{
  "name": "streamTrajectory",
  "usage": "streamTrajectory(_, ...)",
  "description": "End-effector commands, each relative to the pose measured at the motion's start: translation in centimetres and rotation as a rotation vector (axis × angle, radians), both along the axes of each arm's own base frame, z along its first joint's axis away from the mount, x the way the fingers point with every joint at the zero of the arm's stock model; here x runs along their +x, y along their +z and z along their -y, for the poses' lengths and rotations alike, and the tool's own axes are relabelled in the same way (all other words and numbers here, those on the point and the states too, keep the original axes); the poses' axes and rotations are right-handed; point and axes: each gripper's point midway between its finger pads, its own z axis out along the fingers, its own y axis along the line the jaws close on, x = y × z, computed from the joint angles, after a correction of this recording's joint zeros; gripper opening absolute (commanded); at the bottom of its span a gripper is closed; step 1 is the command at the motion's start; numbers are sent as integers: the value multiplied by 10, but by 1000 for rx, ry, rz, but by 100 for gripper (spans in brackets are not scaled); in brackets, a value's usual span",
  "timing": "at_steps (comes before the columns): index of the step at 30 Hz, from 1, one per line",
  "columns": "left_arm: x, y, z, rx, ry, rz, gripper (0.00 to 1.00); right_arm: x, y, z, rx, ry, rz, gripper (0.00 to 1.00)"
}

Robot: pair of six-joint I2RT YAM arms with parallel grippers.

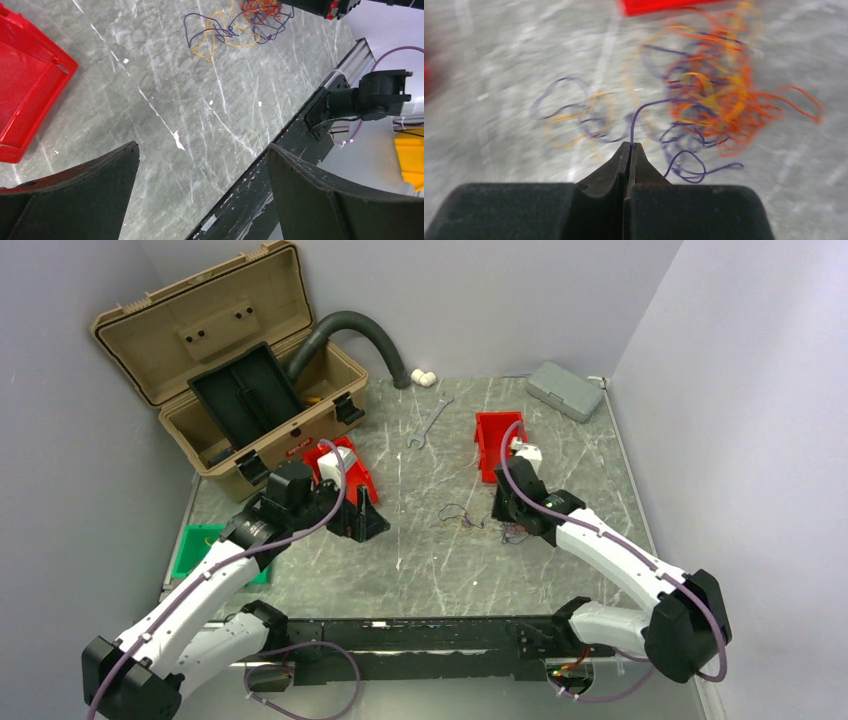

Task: Untangle the cables
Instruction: Untie the cable.

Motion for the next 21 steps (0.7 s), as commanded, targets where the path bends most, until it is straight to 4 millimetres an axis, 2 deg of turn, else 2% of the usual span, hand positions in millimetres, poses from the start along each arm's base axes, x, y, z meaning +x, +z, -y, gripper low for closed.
streamTrajectory(1, 1, 15, 12, -39, -85, 68, 99, -7, 57, -80, 171, 320, 96, 0)
streamTrajectory(6, 3, 18, 13, -29, -98, 84, 99, -51, 95, -160, 366, 681, 106, 0)
streamTrajectory(7, 3, 18, 14, -30, -102, 78, 99, -62, 103, -172, 399, 748, 113, 4)
streamTrajectory(9, 2, 13, 16, -34, -107, 61, 99, -70, 113, -178, 440, 805, 127, 34)
streamTrajectory(10, 3, 11, 17, -36, -108, 55, 99, -69, 113, -175, 433, 793, 136, 56)
streamTrajectory(11, 3, 9, 19, -37, -107, 48, 99, -67, 112, -170, 416, 767, 143, 75)
streamTrajectory(12, 3, 7, 19, -34, -104, 43, 100, -63, 110, -161, 386, 721, 152, 86)
streamTrajectory(13, 4, 5, 21, -32, -101, 40, 99, -59, 106, -151, 353, 675, 157, 92)
streamTrajectory(18, 4, 0, 30, -9, -101, 29, 99, -45, 92, -107, 227, 489, 172, 96)
streamTrajectory(21, 4, -3, 39, 11, -116, 22, 99, -40, 74, -85, 195, 400, 150, 96)
